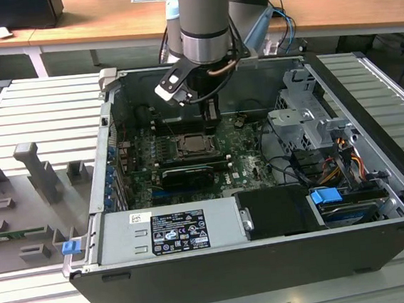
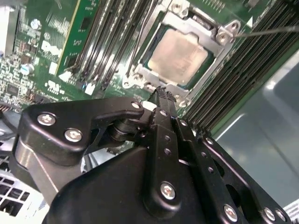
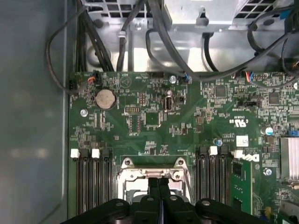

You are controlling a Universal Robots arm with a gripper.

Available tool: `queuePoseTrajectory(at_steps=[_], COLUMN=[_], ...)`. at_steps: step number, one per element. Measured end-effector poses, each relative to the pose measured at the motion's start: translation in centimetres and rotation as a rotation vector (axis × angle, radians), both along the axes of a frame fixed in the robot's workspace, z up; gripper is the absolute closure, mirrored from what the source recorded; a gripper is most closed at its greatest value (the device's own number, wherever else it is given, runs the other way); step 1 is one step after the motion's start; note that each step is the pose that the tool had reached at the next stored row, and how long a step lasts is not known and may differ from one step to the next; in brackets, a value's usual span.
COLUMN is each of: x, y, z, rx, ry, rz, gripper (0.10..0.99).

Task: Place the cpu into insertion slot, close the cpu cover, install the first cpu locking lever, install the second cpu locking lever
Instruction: 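Close the cpu cover, then install the first cpu locking lever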

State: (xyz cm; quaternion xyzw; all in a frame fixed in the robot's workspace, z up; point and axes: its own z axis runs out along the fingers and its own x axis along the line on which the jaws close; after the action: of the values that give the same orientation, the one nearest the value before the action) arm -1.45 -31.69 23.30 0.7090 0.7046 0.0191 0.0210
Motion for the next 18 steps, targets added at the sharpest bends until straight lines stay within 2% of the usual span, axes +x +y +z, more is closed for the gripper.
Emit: queuePoseTrajectory(at_steps=[5, 8, 18], x=[-1.65, -2.35, -2.93], y=[0.01, 0.01, 0.0], z=[-0.06, -0.08, 0.02], rx=[0.002, 0.003, 0.002], ry=[0.0001, 0.0002, 0.0003], rz=[0.008, 0.009, 0.009], gripper=[0.98, 0.98, 0.98])
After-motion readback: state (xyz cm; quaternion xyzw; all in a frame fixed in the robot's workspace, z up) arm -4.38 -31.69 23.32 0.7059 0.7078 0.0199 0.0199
